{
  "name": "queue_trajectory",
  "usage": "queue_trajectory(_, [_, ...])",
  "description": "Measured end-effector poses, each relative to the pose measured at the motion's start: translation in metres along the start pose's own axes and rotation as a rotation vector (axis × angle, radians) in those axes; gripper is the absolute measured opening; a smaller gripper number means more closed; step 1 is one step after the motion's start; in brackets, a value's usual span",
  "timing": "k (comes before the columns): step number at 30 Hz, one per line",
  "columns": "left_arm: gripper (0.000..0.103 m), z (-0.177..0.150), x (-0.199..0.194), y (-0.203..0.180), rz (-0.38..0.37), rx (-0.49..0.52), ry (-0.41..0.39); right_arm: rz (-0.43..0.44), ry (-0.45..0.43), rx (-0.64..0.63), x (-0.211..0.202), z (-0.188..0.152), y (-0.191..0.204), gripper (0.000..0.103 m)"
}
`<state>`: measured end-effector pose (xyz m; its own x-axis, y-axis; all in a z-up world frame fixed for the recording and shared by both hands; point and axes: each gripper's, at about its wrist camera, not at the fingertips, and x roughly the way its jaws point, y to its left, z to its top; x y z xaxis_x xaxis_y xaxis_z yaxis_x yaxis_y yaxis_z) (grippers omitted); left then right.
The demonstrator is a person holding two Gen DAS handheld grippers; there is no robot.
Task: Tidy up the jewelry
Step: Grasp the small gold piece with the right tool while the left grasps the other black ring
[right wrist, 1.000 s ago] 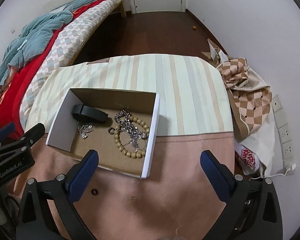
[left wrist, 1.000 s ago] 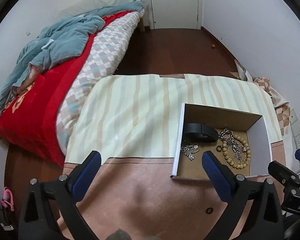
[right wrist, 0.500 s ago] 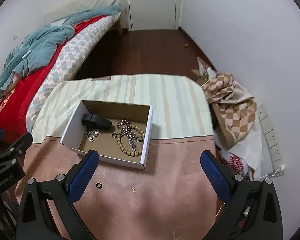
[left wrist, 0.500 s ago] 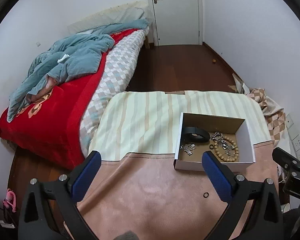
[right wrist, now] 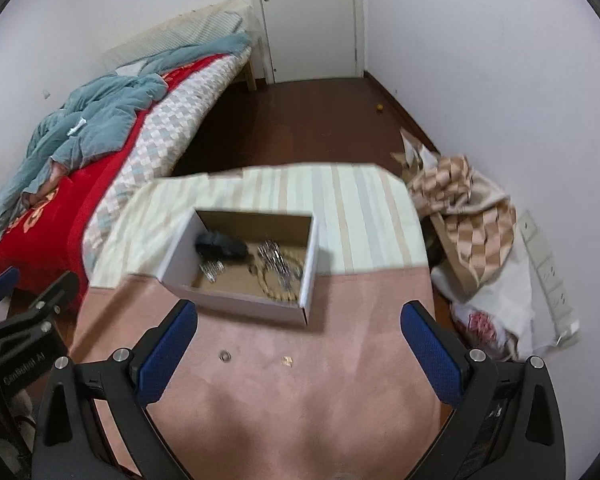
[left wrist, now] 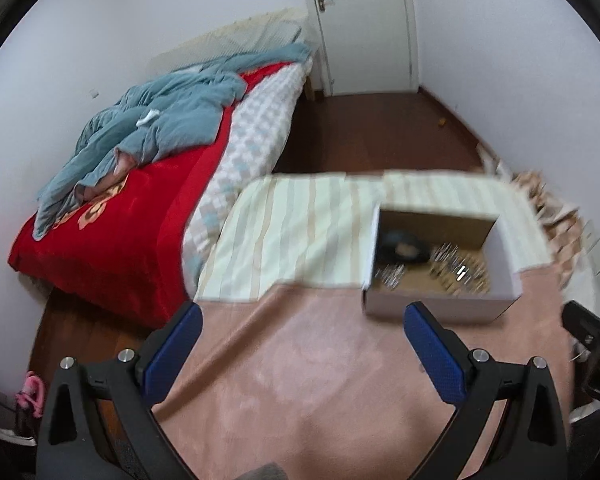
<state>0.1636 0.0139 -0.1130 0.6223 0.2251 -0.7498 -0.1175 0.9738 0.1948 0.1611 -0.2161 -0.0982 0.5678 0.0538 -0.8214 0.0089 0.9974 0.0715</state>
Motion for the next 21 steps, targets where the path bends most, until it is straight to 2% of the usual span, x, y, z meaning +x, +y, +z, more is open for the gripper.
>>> queue_trajectory(2, [0.103,-0.016,0.024,-0.007,0.022,0.014,0.051,0.003,0.033,0.000,0.026,-0.016,-0.005,0.102])
queue_trajectory(3, [0.103,-0.022,0.034,-0.009,0.024,0.019,0.077,0.015,0.054,0.003,0.040,-0.025,-0.007,0.099])
queue_trajectory(4, [0.103,-0.029,0.046,-0.012,0.026,0.023,0.103,0.038,0.074,0.003,0.054,-0.033,-0.009,0.089])
queue_trajectory(7, [0.103,-0.043,0.071,-0.017,0.040,0.036,0.160,0.080,0.129,-0.013,0.093,-0.054,-0.009,0.068])
queue_trajectory(11, [0.103,-0.055,0.094,-0.016,0.042,0.023,0.224,0.095,0.113,-0.049,0.119,-0.071,0.000,0.064])
queue_trajectory(13, [0.103,-0.057,0.100,-0.014,0.042,0.015,0.236,0.108,0.105,-0.064,0.127,-0.078,0.005,0.058])
queue_trajectory(17, [0.103,-0.059,0.107,-0.011,0.042,0.003,0.249,0.075,0.065,-0.128,0.136,-0.084,0.019,0.051])
queue_trajectory(20, [0.103,-0.059,0.108,-0.009,0.038,0.000,0.254,0.024,0.039,-0.165,0.137,-0.086,0.026,0.033])
queue_trajectory(21, [0.103,-0.059,0.107,-0.010,0.038,0.000,0.254,0.015,0.030,-0.168,0.136,-0.087,0.026,0.020])
